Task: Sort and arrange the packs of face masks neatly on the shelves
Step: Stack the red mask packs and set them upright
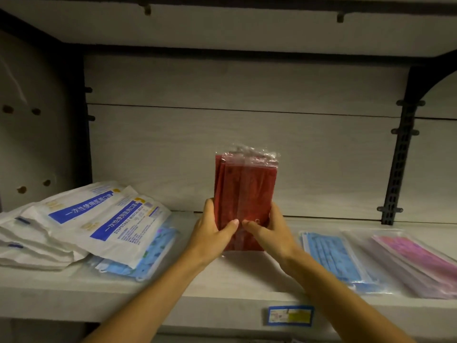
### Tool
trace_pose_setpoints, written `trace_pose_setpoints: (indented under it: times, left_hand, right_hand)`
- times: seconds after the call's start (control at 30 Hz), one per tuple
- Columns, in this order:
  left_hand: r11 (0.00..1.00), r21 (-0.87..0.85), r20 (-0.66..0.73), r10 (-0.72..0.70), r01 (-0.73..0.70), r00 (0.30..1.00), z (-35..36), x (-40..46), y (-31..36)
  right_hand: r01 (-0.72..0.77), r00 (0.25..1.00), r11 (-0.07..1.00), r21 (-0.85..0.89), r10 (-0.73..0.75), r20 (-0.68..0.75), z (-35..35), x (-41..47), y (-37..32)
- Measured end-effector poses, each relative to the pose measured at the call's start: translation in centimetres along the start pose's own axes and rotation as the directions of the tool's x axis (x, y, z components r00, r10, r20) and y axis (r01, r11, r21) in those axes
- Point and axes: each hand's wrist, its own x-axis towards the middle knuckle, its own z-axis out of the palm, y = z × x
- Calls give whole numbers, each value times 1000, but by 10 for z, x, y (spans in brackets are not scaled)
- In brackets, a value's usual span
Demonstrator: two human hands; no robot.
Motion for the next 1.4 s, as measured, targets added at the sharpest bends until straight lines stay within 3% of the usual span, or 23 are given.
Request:
trace_pose_setpoints:
  times: [0.27,0.7,0.83,0.97,1.07,1.2,1.4]
  left_hand:
    - [984,-86,70,-148,153,987,0,2,-1]
    - [975,-163,153,-126,150,980,-3,-8,5]
    - [991,-103,158,-66,83,985,-1,-11,3]
    - [986,-165,165,-6,33,986,2,-10,9]
    - [965,-247,141,-61,94,988,0,-8,8]
    - [961,-221,146,-138,168,980,0,-8,2]
    - [955,-236,171,-143,181,975,4,-6,-4]
  right_hand:
    - [87,995,996,2,-87,48,-2,-4,4]
    - [128,991,991,31,-130,44,-4,-6,7]
    - [185,982,983,18,-185,30,-4,-6,6]
    - [263,965,964,-33,-262,23,-2,-9,5]
    - [269,963,962,-39,-268,30,-3,-9,5]
    - [254,967,966,-42,-253,31,-3,-9,5]
    - [269,963,956,-113,-266,43,-3,-6,9]
